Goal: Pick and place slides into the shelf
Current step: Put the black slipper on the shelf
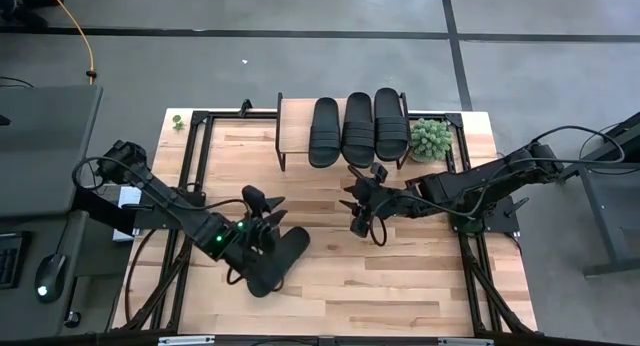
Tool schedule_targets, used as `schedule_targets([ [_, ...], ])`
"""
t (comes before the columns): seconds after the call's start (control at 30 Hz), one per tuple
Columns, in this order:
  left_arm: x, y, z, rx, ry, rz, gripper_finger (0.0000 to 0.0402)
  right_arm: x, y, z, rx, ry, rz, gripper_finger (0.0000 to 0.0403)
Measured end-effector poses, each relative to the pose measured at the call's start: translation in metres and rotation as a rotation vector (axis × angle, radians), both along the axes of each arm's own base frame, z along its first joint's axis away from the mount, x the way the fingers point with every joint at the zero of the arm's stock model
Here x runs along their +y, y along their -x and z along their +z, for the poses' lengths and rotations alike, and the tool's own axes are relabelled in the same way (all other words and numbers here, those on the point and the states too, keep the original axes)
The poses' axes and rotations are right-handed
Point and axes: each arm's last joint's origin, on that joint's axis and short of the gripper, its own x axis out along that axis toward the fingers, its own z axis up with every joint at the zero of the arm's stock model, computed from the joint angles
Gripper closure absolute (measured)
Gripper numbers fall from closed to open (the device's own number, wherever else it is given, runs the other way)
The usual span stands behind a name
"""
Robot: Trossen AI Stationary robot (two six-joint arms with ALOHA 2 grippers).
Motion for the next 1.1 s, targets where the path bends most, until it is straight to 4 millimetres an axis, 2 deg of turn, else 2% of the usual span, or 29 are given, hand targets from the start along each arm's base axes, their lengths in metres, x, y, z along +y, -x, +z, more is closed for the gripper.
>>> schedule_targets([
  [0.23, -0.023, 0.011, 0.001, 0.013, 0.037, -0.109, 0.023, 0.004, 0.0, -0.001, -0.002, -0.035, 0.012, 0.0261],
  [0.5, -0.052, 0.027, -0.001, 0.033, 0.131, -0.249, 0.023, 0.014, -0.011, -0.018, 0.053, -0.035, 0.084, 0.0261],
  [0.63, -0.064, 0.036, -0.002, 0.025, 0.178, -0.296, 0.023, 0.017, -0.016, -0.02, 0.043, -0.061, 0.114, 0.0261],
  [0.87, -0.08, 0.046, -0.001, -0.036, 0.284, -0.326, 0.023, 0.021, -0.015, -0.02, 0.042, -0.066, 0.135, 0.0261],
  [1.1, -0.088, 0.05, -0.004, -0.057, 0.418, -0.32, 0.023, 0.026, -0.014, -0.02, 0.032, -0.068, 0.15, 0.0261],
])
